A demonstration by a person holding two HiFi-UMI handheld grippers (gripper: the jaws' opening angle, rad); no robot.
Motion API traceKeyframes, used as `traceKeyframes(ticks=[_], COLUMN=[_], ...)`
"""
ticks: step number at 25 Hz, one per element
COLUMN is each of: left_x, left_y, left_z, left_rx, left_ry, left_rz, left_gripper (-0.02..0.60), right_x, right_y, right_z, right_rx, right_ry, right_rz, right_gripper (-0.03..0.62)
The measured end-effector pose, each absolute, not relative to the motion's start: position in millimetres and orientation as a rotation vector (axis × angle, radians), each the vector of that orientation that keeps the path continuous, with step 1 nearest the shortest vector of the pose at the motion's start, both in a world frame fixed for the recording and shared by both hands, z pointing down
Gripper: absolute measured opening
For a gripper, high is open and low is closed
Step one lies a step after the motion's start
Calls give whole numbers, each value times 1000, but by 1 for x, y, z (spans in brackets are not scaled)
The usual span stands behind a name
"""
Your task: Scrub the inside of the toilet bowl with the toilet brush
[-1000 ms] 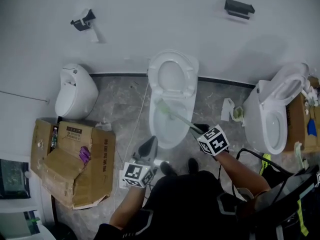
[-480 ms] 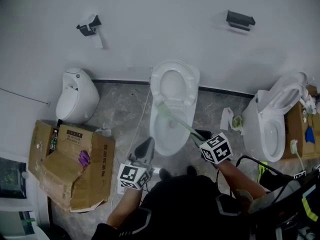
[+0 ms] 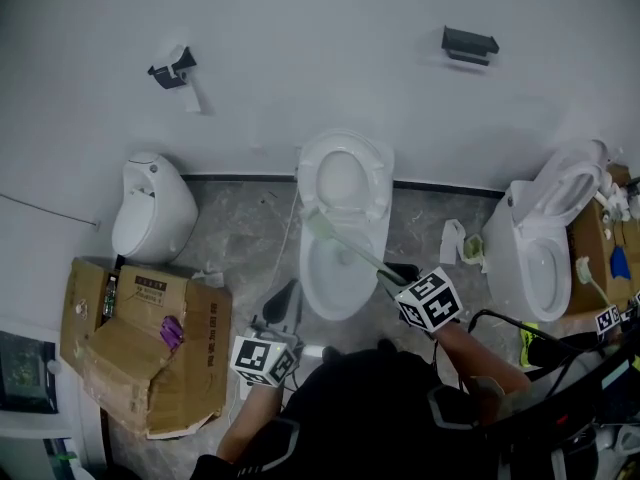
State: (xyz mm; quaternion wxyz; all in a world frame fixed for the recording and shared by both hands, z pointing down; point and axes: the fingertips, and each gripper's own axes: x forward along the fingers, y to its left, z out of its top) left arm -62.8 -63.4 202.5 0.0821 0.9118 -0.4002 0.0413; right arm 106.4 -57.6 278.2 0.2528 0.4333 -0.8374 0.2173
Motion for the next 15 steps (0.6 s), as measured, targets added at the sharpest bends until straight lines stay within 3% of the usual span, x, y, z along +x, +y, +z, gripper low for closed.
traceKeyframes(ticks=[15], left_x=[-61], left_y=[-57], left_z=[190], left_rx=[2729], left_ry=[-1197], left_rz=[69], left_gripper=[2], right_x=[108], right_y=[-52], right_z=[268], right_rx=[1169], right_ry=[-2312], right_rz=[562], right_gripper=[83])
